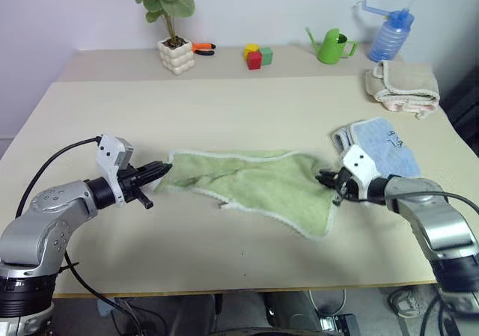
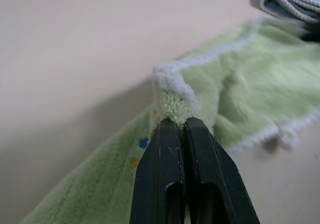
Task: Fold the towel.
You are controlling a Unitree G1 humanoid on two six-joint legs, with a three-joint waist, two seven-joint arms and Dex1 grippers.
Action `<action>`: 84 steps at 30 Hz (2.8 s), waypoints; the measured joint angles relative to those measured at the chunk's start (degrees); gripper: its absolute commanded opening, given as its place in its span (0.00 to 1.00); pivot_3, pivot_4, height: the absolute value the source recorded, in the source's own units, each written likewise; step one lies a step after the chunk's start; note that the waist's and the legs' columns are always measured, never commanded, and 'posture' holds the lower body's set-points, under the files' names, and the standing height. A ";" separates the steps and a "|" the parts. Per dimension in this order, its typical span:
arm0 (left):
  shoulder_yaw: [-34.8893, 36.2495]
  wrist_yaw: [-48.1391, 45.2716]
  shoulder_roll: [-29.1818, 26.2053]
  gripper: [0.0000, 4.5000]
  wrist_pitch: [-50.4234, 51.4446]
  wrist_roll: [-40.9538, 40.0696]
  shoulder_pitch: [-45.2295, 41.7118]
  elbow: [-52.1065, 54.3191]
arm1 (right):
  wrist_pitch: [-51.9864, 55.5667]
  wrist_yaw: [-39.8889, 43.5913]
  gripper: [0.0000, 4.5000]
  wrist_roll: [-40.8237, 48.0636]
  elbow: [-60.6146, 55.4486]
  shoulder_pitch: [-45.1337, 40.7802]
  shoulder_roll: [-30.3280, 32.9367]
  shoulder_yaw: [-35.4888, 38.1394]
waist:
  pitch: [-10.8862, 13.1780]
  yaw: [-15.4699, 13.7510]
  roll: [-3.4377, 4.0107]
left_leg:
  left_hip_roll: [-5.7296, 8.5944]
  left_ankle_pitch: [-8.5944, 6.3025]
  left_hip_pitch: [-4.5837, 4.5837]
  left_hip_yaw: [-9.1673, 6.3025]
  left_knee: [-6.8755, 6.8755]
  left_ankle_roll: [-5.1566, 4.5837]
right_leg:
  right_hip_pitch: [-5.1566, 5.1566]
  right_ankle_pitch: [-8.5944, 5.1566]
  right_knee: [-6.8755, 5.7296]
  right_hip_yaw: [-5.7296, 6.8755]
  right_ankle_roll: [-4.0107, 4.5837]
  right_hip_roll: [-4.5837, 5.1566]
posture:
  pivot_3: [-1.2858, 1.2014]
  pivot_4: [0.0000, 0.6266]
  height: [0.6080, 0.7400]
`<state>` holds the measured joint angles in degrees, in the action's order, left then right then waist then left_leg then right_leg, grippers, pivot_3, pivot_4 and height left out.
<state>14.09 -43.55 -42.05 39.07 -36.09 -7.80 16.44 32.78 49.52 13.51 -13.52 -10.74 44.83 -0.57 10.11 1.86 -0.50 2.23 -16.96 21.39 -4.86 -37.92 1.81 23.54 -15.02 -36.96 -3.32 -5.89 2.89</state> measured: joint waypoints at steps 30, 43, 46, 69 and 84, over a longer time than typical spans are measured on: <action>-4.36 0.38 1.99 0.00 -1.35 1.97 -1.74 0.22 | -0.14 -5.21 0.69 0.24 10.92 -8.03 -1.15 5.25 | 0.02 -1.02 -0.03 | 0.06 0.00 0.07 -0.01 -0.04 0.00 | 0.00 0.01 0.08 0.04 0.00 0.10 | 0.52 0.24 0.90; -4.61 1.15 2.31 0.00 -1.28 2.34 -0.97 1.54 | 0.14 -9.85 0.69 -4.32 18.36 -9.92 -2.74 1.75 | 0.02 -1.12 -0.03 | 0.10 0.00 0.08 -0.02 -0.04 0.00 | -0.01 0.01 0.07 0.04 0.00 0.15 | 0.52 0.24 0.90; -4.61 1.36 2.45 0.00 -1.26 2.34 -0.84 1.72 | 1.64 -9.88 0.69 -3.74 17.49 -8.73 -2.69 3.10 | 0.01 -1.27 -0.04 | 0.10 0.00 0.08 -0.04 -0.05 0.00 | -0.04 0.01 0.09 0.07 0.00 0.16 | 0.52 0.24 0.90; -5.80 3.36 4.01 0.00 -4.55 5.44 -5.89 -2.12 | 1.71 -13.13 0.02 -2.60 14.62 -10.79 -4.32 5.33 | 0.04 -1.07 0.00 | 0.10 0.01 0.08 -0.02 -0.07 0.01 | 0.00 0.02 0.05 0.08 0.00 0.03 | 0.52 0.24 0.90; 0.59 19.32 9.83 0.00 -29.92 16.94 -51.28 -44.34 | -23.32 -18.93 0.02 -9.38 29.45 -40.43 -3.26 6.18 | 0.04 -0.62 -0.05 | 0.12 0.34 1.52 0.28 0.06 0.56 | 1.82 0.19 -0.19 0.21 -0.04 0.18 | 0.52 0.24 0.90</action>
<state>14.68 -24.24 -32.22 9.15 -19.15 -59.08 -27.90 9.46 30.59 4.13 15.93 -51.18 41.57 5.60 10.15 1.24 -0.56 2.35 -16.62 22.91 -4.58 -37.86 2.36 25.36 -14.83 -37.15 -3.12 -5.93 3.07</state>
